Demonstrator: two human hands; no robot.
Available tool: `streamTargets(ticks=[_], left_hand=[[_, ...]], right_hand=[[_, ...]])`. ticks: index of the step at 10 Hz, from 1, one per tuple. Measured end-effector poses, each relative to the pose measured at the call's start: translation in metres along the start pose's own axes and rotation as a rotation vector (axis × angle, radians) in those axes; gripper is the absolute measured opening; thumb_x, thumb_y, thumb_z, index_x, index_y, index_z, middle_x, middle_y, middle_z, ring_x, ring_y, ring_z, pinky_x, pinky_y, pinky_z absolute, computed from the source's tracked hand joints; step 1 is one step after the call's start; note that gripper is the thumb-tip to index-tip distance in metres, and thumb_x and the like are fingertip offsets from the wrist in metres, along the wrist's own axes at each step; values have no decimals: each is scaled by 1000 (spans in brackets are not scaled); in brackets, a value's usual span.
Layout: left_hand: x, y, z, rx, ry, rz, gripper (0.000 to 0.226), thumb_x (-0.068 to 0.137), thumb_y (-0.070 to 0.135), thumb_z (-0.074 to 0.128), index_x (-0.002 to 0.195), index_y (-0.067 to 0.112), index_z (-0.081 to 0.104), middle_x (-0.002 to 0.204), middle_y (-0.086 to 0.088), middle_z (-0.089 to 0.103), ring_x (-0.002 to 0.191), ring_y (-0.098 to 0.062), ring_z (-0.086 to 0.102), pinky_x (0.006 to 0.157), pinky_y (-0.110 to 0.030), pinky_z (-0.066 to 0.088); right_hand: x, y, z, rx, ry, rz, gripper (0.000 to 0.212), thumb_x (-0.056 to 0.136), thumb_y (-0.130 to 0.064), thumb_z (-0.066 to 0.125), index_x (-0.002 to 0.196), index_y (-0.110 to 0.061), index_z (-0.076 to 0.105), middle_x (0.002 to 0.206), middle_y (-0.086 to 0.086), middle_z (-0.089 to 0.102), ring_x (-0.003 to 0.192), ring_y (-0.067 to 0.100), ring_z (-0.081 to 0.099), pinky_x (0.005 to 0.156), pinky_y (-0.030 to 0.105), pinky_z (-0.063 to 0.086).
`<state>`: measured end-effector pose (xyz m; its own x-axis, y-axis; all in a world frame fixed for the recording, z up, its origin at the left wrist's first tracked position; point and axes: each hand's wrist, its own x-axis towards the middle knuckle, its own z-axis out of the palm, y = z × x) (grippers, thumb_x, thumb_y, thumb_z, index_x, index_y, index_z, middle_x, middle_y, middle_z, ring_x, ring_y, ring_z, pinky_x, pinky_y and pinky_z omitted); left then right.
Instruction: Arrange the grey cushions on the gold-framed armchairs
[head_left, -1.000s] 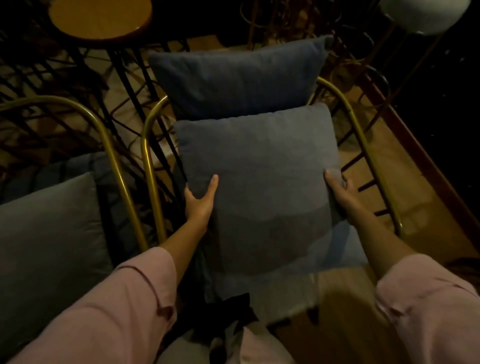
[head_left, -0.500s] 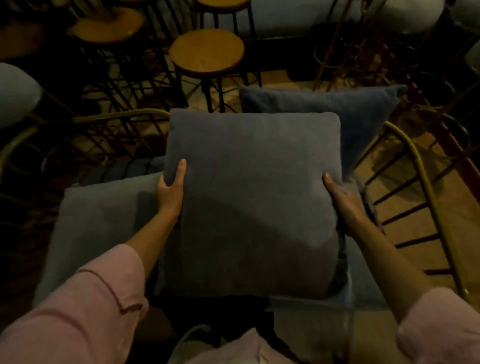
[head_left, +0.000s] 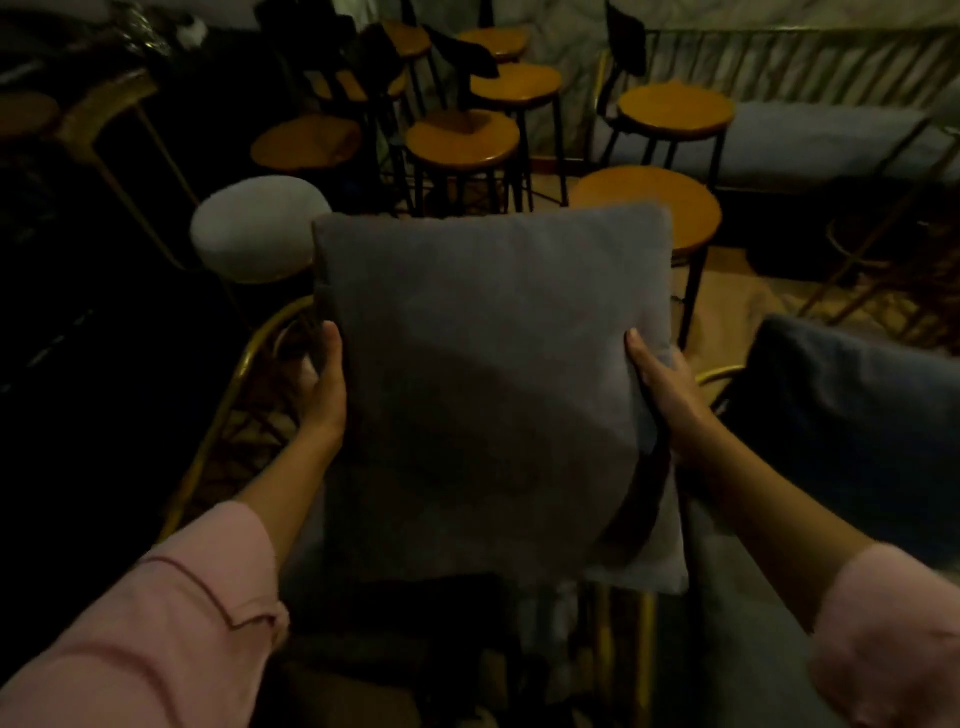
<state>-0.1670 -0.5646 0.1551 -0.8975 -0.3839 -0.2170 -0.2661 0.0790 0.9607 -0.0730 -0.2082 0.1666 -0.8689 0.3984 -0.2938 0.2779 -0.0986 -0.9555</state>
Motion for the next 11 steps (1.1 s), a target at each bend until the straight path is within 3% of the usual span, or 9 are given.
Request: streamTargets(ticks=[2, 3, 4, 5, 6, 7, 9, 10, 11], left_hand=[[171, 16, 6, 15, -56, -98, 109, 46, 104, 45, 133, 39, 57, 140, 6, 60, 128, -23, 57, 112, -46, 42], [206, 26, 15, 1, -126, -72, 97, 53, 101, 43, 129, 42, 57, 142, 6, 58, 127, -20, 56, 112, -45, 42], [262, 7, 25, 39, -148, -89, 97, 49, 101, 50, 123, 40, 63, 136, 7, 63, 124, -21, 61, 110, -47, 46], [263, 7, 29, 76, -173, -123, 83, 52, 95, 57, 112, 39, 65, 130, 0, 65, 124, -25, 60, 111, -45, 44], [274, -15, 34, 72, -173, -209, 75, 92, 52, 58, 151, 11, 34, 152, -11, 44, 141, -28, 43, 109, -33, 37], [286, -28, 30, 153, -203, -274, 112, 69, 80, 61, 152, 11, 30, 155, -11, 41, 141, -32, 44, 117, -45, 37], [303, -50, 28, 291, -195, -284, 148, 33, 105, 47, 153, 18, 32, 154, -6, 45, 137, -32, 48, 114, -47, 42], [270, -28, 31, 291, -126, -202, 122, 60, 96, 47, 154, 20, 29, 158, -7, 38, 144, -31, 39, 120, -44, 31], [215, -23, 31, 334, -134, -124, 74, 100, 45, 50, 158, 16, 15, 164, -9, 24, 150, -29, 25, 120, -35, 21]], right_hand=[[107, -33, 129, 30, 82, -32, 78, 77, -63, 68, 142, -25, 50, 136, -3, 60, 120, 17, 58, 86, 30, 52], [134, -20, 157, 72, 114, 11, 92, 69, -64, 71, 146, -23, 44, 139, -1, 58, 121, 20, 58, 87, 31, 54], [164, 7, 180, 121, 142, 98, 107, 59, -74, 73, 149, -27, 39, 144, -2, 55, 130, 22, 53, 105, 44, 47], [182, 27, 192, 116, 160, 118, 98, 67, -71, 72, 148, -24, 41, 144, -2, 54, 133, 22, 51, 97, 36, 49], [194, 42, 200, 66, 101, 150, 109, 57, -78, 73, 148, -26, 42, 147, -3, 51, 134, 24, 49, 109, 46, 43], [202, 56, 208, 4, 143, 158, 84, 83, -62, 59, 153, -23, 33, 147, -4, 44, 136, 18, 41, 103, 30, 35], [196, 58, 207, -102, 127, 185, 88, 78, -74, 58, 151, -32, 31, 157, 0, 38, 142, 27, 39, 114, 50, 36], [184, 57, 204, -130, 131, 157, 75, 89, -62, 54, 152, -27, 30, 156, 2, 39, 141, 28, 40, 113, 51, 38], [162, 71, 193, -194, 135, 237, 103, 69, -79, 59, 153, -31, 24, 155, 7, 39, 138, 32, 44, 107, 57, 43]])
